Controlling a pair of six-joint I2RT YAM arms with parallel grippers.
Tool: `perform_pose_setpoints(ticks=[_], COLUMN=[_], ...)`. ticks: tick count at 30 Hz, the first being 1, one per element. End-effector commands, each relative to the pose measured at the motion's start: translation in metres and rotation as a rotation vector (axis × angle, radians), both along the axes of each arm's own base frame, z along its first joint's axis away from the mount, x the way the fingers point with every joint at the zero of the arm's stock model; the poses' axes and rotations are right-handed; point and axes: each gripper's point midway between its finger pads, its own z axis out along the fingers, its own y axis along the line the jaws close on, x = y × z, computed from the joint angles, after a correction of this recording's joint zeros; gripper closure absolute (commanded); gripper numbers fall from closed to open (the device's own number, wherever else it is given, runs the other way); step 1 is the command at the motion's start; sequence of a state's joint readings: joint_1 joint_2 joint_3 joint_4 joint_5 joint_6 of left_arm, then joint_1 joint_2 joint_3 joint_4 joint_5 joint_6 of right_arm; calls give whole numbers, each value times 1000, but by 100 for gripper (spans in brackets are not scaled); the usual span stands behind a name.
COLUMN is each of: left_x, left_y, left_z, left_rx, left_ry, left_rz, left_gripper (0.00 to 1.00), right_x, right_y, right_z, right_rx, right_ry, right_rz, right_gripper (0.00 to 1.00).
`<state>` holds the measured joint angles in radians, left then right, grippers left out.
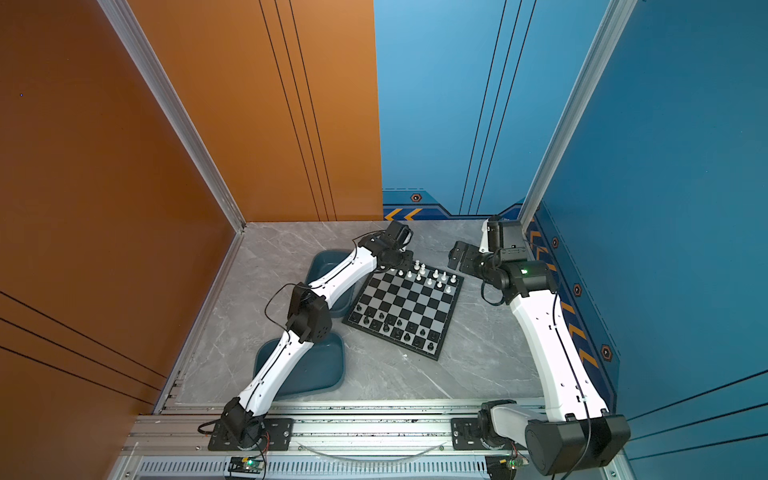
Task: Set up the chess pieces on the board
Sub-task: 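Lower the white pawn onto its far-row square with the left gripper, then open the left gripper and raise it off the placed pawn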
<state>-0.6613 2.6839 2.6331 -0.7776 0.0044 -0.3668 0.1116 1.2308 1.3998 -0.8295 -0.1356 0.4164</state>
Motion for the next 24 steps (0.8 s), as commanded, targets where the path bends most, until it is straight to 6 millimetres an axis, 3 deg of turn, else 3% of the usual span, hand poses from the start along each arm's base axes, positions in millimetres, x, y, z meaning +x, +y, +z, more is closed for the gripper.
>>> perform_pose_setpoints(ticks=[1,15,24], left_x=[1,9,-9], left_y=[0,17,22], left_z=[-1,63,86], left_rx=[-2,-8,43], left_ry=[-1,-110,-126], left_rz=[-1,12,-30], left_gripper=[72,62,52], right_x=[-1,12,27], right_y=[0,5,12], right_z=[3,2,13], right_rx=[0,23,34], right_ry=[7,-21,-48], right_rz=[14,36,65], right_gripper=[0,0,0])
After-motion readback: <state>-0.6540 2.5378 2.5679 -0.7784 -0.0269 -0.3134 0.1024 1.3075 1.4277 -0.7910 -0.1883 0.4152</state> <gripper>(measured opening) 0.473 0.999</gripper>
